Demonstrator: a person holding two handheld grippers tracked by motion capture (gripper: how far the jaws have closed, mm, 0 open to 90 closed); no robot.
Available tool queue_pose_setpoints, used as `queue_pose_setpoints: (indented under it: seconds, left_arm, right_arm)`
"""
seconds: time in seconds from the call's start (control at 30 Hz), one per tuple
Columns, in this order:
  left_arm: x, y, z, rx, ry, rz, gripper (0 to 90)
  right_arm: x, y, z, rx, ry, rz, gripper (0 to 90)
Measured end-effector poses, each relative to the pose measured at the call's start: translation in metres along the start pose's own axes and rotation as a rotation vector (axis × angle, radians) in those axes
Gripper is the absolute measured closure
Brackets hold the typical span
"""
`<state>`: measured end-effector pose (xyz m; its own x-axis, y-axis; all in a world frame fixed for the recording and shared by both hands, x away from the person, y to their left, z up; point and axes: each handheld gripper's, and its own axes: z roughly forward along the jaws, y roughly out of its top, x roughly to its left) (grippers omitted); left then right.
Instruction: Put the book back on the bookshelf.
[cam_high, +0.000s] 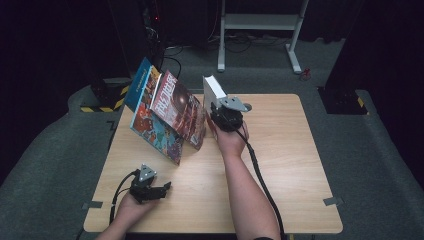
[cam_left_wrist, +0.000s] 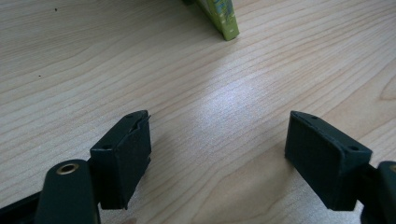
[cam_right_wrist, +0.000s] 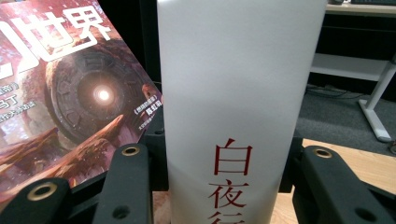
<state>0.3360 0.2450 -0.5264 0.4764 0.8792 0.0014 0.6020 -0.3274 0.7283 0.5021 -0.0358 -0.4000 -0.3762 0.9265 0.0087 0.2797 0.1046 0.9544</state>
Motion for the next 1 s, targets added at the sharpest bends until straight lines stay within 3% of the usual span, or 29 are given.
queue_pose_setpoints:
  seconds: [0.43,1.0]
  left_arm:
    - [0.0,0.0,0.0,0.0,0.0,0.006,22.6]
    - [0.0,0.0,0.0,0.0,-0.002,-0.003,22.8]
  right_arm:
    - [-0.001,0.0,0.014,-0.01,-0.02,0.027,54.5]
    - [-0.003,0.003,0.031,-0.031,-0.043,0.019,54.5]
